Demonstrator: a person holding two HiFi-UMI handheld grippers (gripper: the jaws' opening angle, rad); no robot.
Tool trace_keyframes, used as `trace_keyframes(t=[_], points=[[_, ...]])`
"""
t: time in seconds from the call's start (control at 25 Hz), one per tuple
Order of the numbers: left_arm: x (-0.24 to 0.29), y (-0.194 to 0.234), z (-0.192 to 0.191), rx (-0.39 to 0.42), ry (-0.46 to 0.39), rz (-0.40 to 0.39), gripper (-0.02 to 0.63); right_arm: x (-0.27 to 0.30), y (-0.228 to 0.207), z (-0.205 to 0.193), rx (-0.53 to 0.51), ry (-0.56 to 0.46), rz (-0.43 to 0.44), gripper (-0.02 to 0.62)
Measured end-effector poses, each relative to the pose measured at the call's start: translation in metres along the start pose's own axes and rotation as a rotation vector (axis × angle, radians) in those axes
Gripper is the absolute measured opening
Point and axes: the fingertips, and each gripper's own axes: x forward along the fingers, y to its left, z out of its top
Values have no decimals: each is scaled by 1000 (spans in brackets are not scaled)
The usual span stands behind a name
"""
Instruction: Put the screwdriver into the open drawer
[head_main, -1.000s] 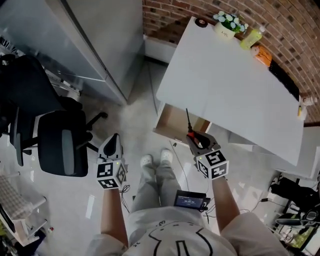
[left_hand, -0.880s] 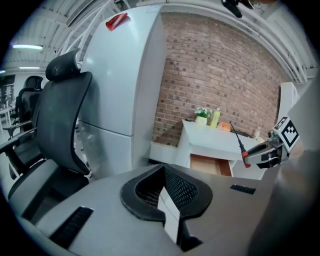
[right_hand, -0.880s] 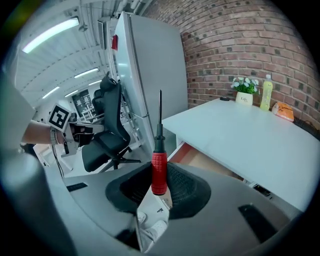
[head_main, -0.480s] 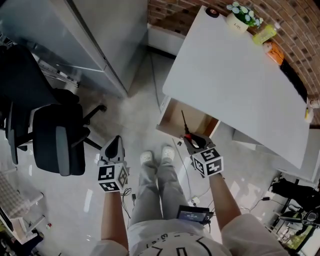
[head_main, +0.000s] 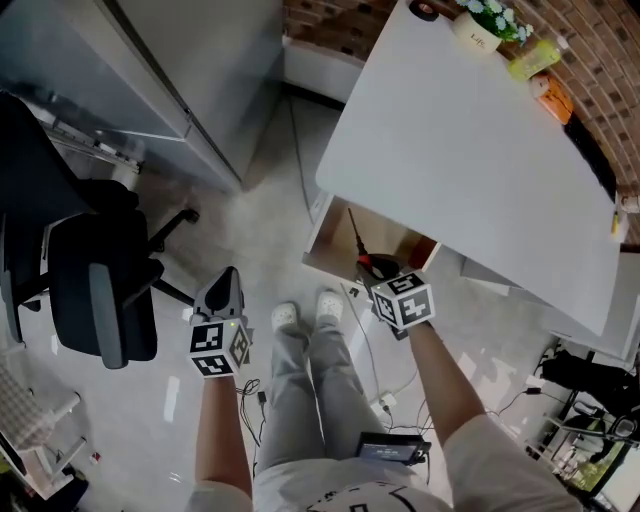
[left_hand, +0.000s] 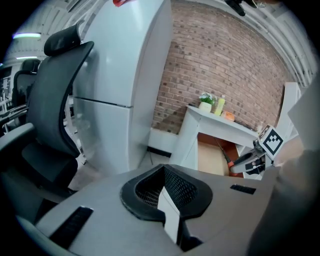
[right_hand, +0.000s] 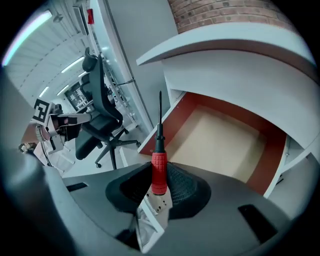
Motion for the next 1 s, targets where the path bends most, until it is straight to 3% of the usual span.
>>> trace_keyframes(t=[0.2,0.52,1.0], points=[[22,5,-17,-7,22,-10,11,29,-12,-13,-33,101,7,95],[30,12,-42,-26,53,-11,11,77,-29,-39,28,305,16,95],[39,23,-63,-25,99,-8,11,106,-44,-55,122,422,44,95]])
